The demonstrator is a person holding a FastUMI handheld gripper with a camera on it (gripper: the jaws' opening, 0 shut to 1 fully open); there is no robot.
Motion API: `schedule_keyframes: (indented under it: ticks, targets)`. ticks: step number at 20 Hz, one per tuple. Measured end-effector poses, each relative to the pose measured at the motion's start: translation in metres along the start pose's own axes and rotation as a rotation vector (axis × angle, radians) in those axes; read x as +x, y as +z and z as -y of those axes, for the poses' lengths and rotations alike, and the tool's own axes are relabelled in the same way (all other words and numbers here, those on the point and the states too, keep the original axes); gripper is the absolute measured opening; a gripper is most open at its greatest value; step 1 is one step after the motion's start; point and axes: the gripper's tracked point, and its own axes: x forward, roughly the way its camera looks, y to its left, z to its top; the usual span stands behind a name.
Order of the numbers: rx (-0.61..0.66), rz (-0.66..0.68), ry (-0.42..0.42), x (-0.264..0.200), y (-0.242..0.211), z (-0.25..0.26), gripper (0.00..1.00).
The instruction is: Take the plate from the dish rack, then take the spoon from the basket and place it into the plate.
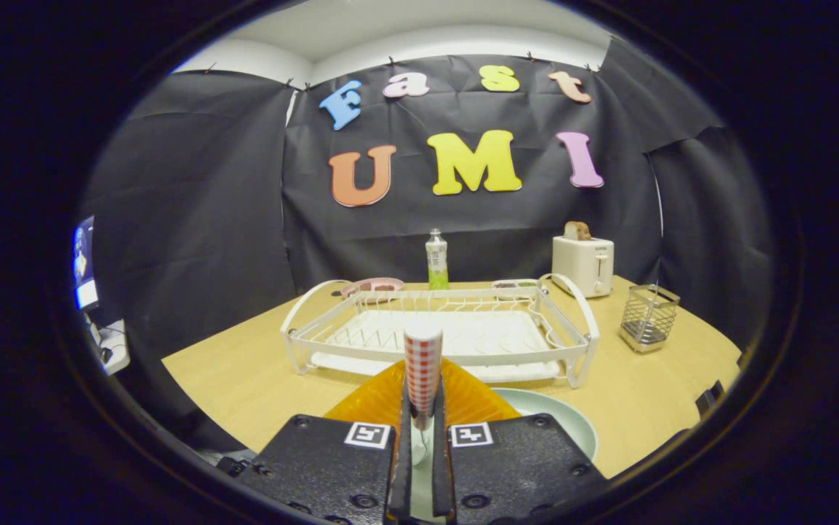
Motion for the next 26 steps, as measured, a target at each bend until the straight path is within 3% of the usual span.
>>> schedule_keyframes:
  ticks: [5, 7, 11, 14, 26]
  targets:
    - [0.013, -0.032, -0.026, 0.001, -0.004, 0.013, 0.19]
    - [0.004, -0.057, -0.018, 0.005, -0.005, 0.016, 0.25]
    - [0.037, -0.068, -0.111, -0.002, 0.002, 0.045, 0.68]
    - [0.075, -0.048, -0.126, -0.010, 0.012, 0.059, 0.99]
    - [-0.031, 0.099, -0.247, -0.096, 0.086, 0.106, 1.00]
